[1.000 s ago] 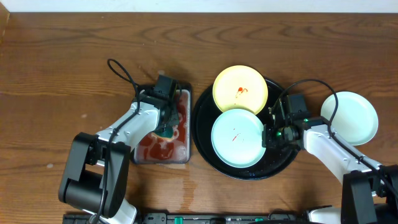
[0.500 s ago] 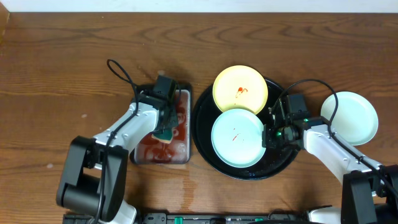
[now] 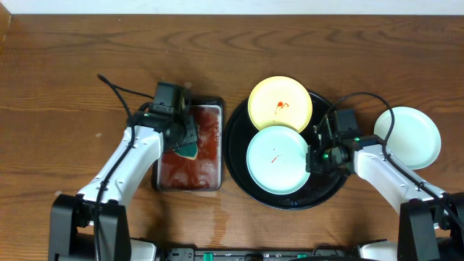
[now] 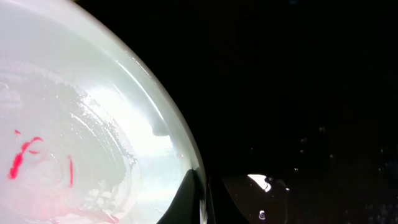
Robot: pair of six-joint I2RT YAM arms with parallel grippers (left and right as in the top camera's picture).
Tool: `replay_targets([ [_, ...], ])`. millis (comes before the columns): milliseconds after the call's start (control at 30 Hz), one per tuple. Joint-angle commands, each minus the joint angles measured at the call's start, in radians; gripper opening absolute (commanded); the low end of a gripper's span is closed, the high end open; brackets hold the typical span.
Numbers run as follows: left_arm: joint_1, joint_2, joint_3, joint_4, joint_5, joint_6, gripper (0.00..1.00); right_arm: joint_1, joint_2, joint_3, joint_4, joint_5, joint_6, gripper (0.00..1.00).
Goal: Clean dirty plates on tray and stack at the side
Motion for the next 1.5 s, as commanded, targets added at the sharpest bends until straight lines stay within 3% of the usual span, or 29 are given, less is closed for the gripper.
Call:
replay_targets([
  [0,0.016,-0.019,-0.010,-0.012,0.080,0.014,0.07,0.015,0.005,-0.008,-0.028,0.069,0.006,0.01],
  [433,0.019,-0.059,-0.010,-0.018,0.084,0.051,0.07,0.015,-0.017,-0.004,-0.095,0.066,0.006,0.01],
  [867,0.019,-0.222,-0.010,-0.058,0.083,0.050,0.07,0.015,-0.181,-0.003,-0.108,0.087,0.007,0.01],
  [1467,0.019,-0.403,-0.010,-0.050,0.072,0.050,0.07,0.015,-0.183,-0.004,-0.105,0.097,0.007,0.01],
])
